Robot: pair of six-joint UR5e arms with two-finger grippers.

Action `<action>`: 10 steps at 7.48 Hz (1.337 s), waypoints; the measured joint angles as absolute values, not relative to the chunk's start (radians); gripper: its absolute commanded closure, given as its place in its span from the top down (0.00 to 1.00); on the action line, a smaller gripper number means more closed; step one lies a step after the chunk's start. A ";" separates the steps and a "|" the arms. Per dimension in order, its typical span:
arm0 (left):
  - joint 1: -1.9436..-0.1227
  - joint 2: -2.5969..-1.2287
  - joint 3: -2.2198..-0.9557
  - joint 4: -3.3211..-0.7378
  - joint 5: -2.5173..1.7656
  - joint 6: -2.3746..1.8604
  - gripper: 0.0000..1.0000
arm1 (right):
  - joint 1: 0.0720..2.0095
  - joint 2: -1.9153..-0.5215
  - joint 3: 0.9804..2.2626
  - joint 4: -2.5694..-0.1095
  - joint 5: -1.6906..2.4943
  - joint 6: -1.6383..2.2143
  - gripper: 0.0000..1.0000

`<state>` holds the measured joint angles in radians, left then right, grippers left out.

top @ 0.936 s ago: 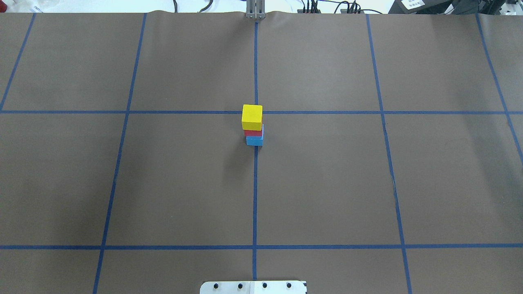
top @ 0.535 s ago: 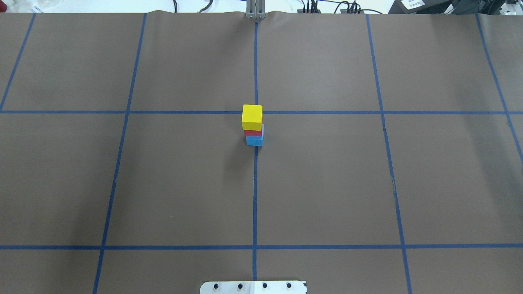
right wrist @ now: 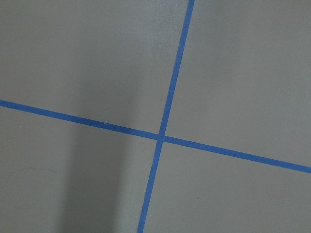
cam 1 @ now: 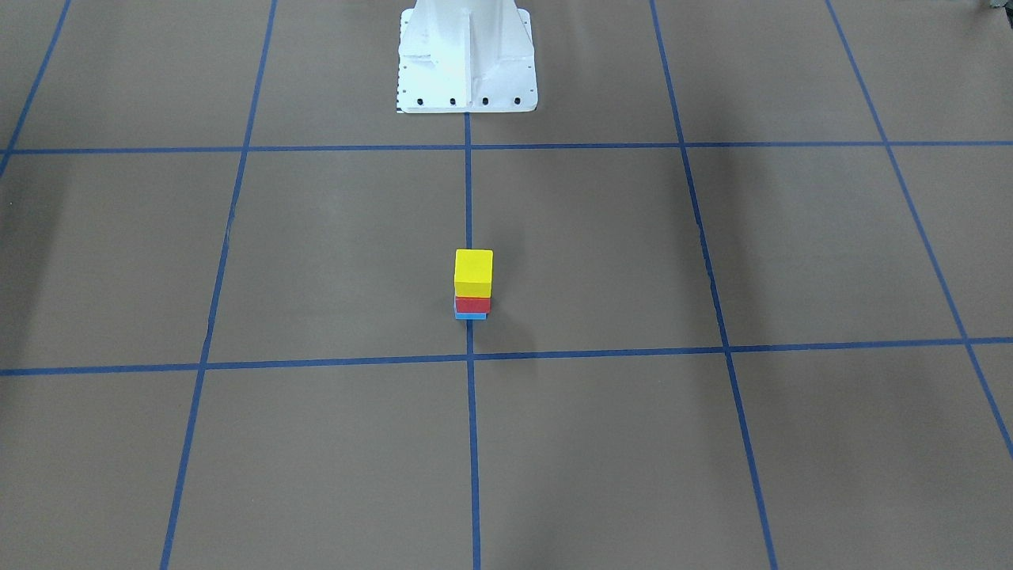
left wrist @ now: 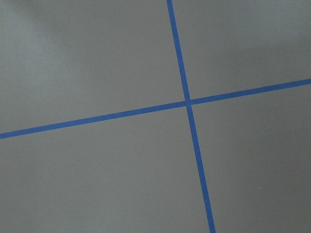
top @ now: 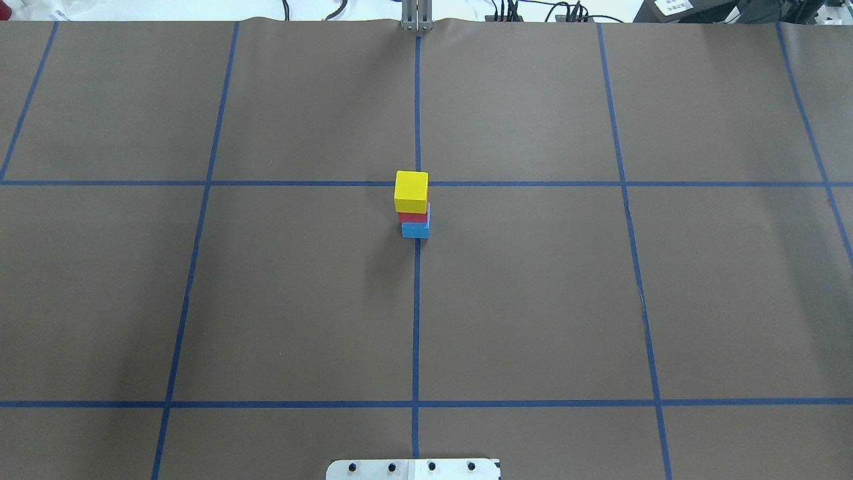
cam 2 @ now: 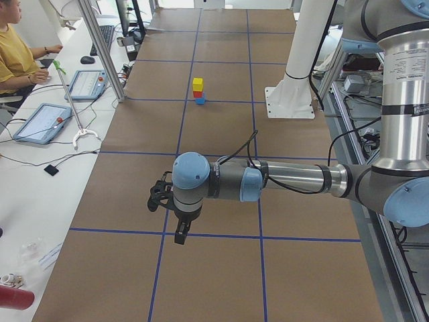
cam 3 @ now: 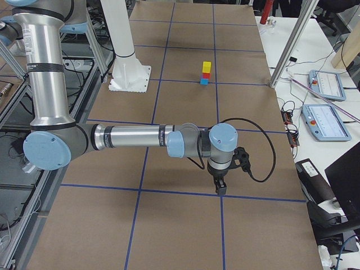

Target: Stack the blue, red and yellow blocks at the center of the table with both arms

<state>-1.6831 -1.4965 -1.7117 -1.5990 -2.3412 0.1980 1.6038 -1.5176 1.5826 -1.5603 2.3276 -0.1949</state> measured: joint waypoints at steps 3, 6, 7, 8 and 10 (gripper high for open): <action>-1.683 -1.496 -1.680 -1.606 -2.342 0.199 1.00 | 1.604 -1.608 1.589 -1.398 2.323 -0.205 1.00; -1.683 -1.486 -1.674 -1.605 -2.341 0.198 1.00 | 1.605 -1.656 1.585 -1.282 2.325 -0.192 1.00; -1.683 -1.480 -1.674 -1.605 -2.341 0.198 1.00 | 1.605 -1.655 1.585 -1.291 2.325 -0.189 1.00; -1.683 -1.471 -1.674 -1.605 -2.341 0.198 1.00 | 1.605 -1.641 1.589 -1.348 2.325 -0.189 1.00; -1.683 -1.458 -1.672 -1.604 -2.341 0.197 1.00 | 1.605 -1.605 1.603 -1.487 2.323 -0.189 1.00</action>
